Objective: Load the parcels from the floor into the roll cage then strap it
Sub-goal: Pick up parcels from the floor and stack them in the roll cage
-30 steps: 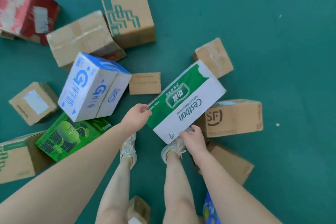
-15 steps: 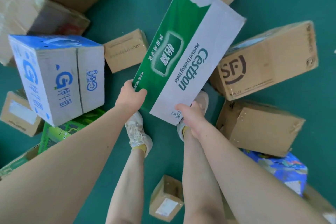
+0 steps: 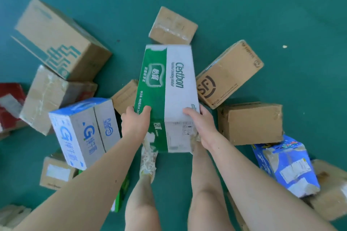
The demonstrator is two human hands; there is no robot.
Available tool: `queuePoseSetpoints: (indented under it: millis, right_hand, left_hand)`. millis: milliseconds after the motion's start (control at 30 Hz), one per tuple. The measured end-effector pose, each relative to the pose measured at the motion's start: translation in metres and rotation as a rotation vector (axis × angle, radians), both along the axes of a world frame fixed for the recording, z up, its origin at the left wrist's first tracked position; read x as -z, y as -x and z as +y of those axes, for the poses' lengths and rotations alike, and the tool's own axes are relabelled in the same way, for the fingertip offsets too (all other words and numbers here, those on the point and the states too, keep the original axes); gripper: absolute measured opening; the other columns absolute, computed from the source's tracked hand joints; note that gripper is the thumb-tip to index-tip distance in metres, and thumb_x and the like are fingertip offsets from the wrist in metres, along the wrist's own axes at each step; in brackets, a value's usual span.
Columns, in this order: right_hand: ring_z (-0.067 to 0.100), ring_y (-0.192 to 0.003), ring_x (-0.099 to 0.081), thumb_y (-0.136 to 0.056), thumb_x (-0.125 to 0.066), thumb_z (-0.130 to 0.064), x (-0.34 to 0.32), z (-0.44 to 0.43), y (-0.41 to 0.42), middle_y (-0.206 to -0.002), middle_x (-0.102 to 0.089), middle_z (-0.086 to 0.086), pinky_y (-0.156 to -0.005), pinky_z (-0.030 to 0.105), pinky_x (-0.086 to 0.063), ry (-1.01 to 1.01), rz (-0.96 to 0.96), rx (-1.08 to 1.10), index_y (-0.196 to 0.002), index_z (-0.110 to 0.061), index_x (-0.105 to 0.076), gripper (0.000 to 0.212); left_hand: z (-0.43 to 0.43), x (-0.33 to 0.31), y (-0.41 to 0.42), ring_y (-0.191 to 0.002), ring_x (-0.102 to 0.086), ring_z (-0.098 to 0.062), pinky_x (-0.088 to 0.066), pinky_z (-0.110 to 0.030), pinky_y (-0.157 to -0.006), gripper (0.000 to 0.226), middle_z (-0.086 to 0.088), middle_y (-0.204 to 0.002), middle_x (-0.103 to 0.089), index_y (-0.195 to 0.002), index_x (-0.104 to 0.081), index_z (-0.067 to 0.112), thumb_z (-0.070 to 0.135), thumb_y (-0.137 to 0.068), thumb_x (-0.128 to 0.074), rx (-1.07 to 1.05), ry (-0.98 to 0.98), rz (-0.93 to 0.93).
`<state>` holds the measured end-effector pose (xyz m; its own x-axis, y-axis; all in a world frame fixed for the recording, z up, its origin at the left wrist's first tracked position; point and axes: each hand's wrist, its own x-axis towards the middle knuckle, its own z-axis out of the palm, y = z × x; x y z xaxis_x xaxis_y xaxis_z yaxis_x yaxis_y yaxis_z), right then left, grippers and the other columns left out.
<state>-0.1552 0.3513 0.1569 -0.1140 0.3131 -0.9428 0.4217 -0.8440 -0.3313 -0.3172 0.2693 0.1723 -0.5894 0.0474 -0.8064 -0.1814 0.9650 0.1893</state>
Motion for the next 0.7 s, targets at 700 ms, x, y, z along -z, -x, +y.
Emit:
queuePoseSetpoints:
  millis: [700]
  right_hand:
    - [0.020, -0.078, -0.062, -0.096, -0.060, -0.041, -0.331, -0.128, -0.098, -0.095, -0.072, 0.000, -0.083, 0.048, -0.044, -0.145, 0.053, 0.781, -0.105, -0.026, -0.057, 0.018]
  left_hand:
    - [-0.003, -0.301, -0.078, -0.090, -0.056, -0.026, -0.050, -0.036, -0.082, 0.060, -0.015, -0.129, -0.046, -0.131, -0.046, 0.009, 0.049, -0.087, -0.055, 0.675, -0.307, -0.085]
